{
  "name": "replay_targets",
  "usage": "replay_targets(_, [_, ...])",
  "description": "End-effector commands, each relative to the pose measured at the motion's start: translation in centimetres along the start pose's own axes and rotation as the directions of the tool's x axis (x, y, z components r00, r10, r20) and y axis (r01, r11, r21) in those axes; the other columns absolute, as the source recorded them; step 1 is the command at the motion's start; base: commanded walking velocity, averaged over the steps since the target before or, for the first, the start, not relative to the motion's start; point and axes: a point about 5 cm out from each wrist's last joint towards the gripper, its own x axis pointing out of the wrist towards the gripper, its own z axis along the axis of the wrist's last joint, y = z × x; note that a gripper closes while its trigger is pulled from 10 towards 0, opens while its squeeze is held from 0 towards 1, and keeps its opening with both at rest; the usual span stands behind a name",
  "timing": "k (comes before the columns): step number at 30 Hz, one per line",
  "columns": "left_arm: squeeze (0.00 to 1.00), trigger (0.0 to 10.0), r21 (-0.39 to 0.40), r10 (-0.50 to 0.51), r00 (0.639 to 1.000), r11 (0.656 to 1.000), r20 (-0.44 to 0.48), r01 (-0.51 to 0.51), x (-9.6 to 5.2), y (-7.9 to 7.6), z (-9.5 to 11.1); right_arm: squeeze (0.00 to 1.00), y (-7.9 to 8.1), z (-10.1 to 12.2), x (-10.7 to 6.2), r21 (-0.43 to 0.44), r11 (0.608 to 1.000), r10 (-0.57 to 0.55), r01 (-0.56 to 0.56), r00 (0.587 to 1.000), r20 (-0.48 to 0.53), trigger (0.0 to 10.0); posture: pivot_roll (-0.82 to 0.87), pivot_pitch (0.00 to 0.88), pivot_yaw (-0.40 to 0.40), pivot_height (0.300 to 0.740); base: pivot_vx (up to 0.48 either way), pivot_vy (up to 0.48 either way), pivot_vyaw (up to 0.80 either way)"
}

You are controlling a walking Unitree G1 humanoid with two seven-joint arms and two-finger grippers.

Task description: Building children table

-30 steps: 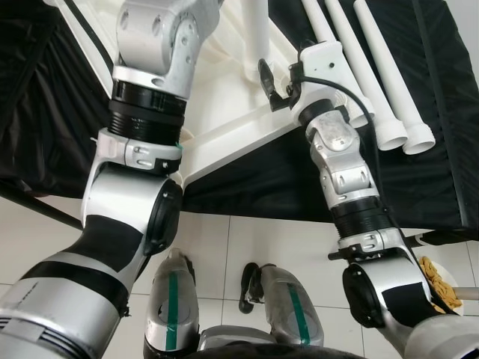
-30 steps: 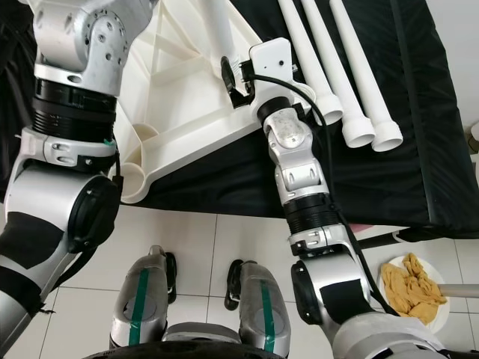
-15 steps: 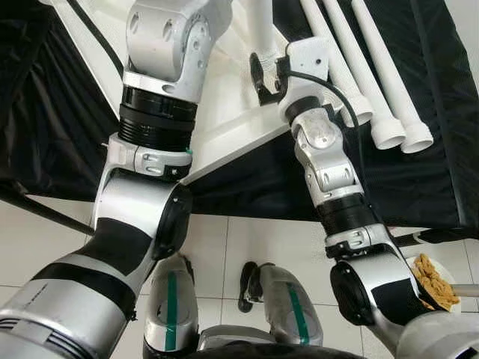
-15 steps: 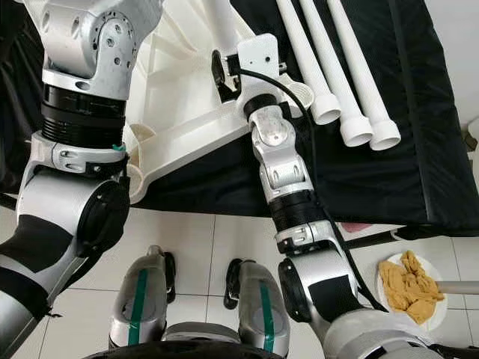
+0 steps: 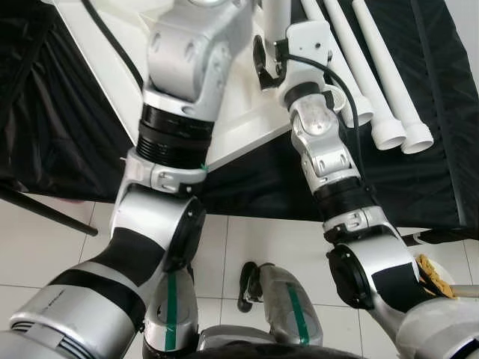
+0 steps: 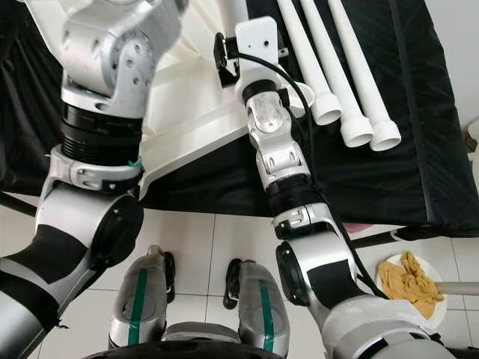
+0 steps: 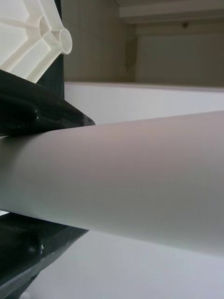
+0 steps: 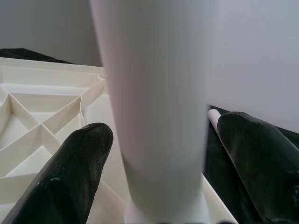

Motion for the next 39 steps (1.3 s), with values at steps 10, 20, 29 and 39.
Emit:
replay_targets(10, [0.0,10.0,-0.005,-0.035,0.999,0.999,0.025,0.035,-0.3,-1.2,0.7,0.0,-0.2,-0.4,0.4,-0.017,0.997,-0.07,0.07,0.998,-0.001,10.0,0.14,0.032,-0.094,0.74,0.0,0.0,0.0])
replay_targets(20, [0.0,10.0,-0.004,-0.035,0.999,0.999,0.033,0.035,-0.3,-1.2,1.1,0.0,-0.3,-0.6,0.3,-0.023,0.989,-0.144,0.144,0.99,-0.008,2.3,0.14,0.039,-0.094,0.74,0.0,0.0,0.0])
replay_targets(29, [0.0,10.0,-0.004,-0.045,0.998,0.999,0.041,0.045,-0.3,-1.4,1.3,0.0,-0.6,-1.2,0.5,0.004,0.982,-0.187,0.187,0.981,-0.059,1.7,0.14,0.044,-0.089,0.74,0.0,0.0,0.0])
replay_targets(39, [1.0,10.0,-0.121,-0.27,0.96,0.953,0.078,0.278,-1.1,-3.0,1.8,0.0,-2.4,-1.4,1.2,0.114,0.955,-0.261,0.275,0.957,-0.124,10.0,0.14,0.037,-0.079,0.74,0.0,0.0,0.0])
